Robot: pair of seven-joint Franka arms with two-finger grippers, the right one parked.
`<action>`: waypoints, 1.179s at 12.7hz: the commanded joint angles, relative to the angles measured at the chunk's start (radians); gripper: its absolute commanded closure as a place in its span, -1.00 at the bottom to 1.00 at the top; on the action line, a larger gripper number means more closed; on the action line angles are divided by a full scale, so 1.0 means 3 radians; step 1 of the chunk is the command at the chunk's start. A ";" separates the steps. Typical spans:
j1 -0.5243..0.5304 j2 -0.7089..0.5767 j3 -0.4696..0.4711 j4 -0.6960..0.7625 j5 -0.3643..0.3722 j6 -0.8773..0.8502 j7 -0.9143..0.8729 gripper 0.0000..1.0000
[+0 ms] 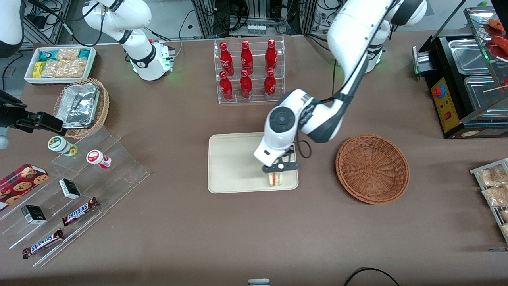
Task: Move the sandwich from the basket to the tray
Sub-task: 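Lower the held sandwich onto the tray's centre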
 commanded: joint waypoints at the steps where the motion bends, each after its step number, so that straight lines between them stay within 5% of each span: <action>1: -0.0170 0.0242 0.0031 0.0357 -0.0077 -0.0110 -0.0184 1.00; 15: -0.0437 0.0539 0.0041 0.0614 -0.0022 -0.0095 -0.0731 1.00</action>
